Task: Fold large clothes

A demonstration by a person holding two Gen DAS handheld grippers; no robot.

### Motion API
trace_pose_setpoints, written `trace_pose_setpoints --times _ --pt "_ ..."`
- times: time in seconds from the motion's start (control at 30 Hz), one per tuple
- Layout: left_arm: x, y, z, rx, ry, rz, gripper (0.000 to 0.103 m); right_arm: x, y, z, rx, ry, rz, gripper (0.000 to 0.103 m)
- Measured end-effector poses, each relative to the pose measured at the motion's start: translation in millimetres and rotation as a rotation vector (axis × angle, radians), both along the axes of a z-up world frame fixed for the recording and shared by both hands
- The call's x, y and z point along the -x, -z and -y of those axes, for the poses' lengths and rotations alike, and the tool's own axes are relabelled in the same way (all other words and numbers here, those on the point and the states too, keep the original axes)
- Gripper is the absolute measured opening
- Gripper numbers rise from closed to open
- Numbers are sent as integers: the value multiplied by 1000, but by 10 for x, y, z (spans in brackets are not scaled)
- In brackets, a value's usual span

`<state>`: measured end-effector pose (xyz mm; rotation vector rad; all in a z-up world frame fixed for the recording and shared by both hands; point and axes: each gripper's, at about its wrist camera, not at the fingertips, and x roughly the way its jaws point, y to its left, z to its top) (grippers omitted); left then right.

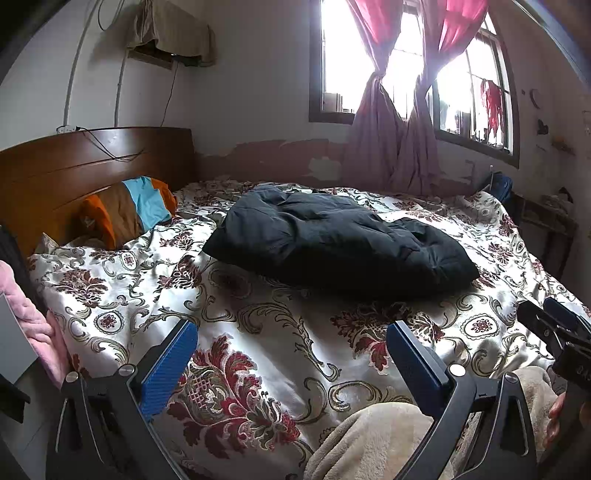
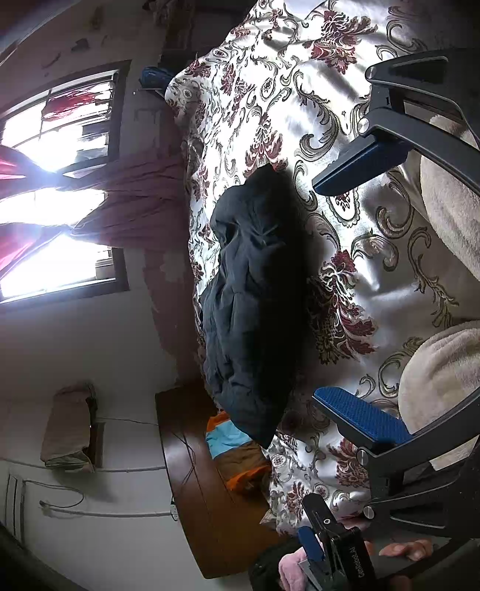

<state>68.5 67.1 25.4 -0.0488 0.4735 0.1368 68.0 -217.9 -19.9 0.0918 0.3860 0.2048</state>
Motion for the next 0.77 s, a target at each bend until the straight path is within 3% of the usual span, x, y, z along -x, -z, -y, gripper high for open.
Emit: trace_pose_setpoints --times 0.2,0.37,0.77 --pt "-18 25 -23 13 -4 -24 103 -3 3 -7 0 1 -2 101" --pt "-57 79 -3 -45 -84 -73 103 -13 14 -10 5 -1 -4 101" --pt "-97 128 2 -62 -103 -111 103 -18 10 -6 8 -4 -6 101"
